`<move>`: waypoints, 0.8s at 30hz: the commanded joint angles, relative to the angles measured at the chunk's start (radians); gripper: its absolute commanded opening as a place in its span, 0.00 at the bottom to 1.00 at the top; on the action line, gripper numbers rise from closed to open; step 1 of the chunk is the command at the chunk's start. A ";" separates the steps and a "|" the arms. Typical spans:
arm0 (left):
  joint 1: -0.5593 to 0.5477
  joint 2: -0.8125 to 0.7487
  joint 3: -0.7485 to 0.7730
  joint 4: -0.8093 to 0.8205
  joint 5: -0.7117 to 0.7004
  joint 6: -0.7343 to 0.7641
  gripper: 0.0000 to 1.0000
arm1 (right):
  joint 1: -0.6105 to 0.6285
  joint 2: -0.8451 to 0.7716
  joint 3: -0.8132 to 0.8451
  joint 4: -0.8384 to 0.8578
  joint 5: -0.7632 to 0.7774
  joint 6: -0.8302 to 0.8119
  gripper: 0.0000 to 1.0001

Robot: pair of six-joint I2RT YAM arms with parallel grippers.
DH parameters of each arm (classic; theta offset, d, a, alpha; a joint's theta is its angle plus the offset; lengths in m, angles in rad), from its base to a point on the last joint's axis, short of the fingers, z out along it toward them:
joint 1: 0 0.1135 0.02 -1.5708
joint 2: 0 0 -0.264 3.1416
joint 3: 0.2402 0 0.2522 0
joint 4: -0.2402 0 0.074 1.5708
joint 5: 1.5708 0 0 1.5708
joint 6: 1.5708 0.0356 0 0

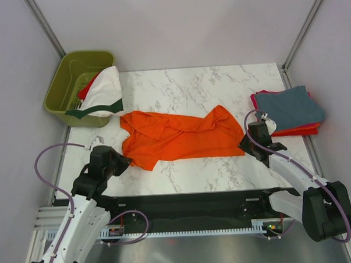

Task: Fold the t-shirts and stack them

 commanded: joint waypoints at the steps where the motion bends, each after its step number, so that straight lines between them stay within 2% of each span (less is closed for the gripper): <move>1: -0.001 0.008 0.036 0.019 -0.004 0.010 0.02 | 0.002 -0.007 -0.018 -0.015 -0.044 0.017 0.45; 6: -0.001 0.008 0.039 0.024 -0.009 0.011 0.02 | 0.003 -0.008 -0.032 -0.005 -0.012 0.030 0.48; 11: -0.001 0.010 0.048 0.024 -0.010 0.020 0.02 | 0.003 0.056 0.010 0.032 0.008 -0.010 0.47; 16: -0.001 0.010 0.048 0.024 -0.010 0.023 0.02 | 0.002 0.134 0.048 0.064 -0.012 -0.033 0.40; 20: -0.001 0.010 0.049 0.025 -0.010 0.023 0.02 | 0.003 0.130 0.044 0.103 -0.023 -0.043 0.37; 24: -0.001 0.014 0.051 0.024 -0.010 0.025 0.02 | 0.002 0.119 0.045 0.106 -0.021 -0.055 0.27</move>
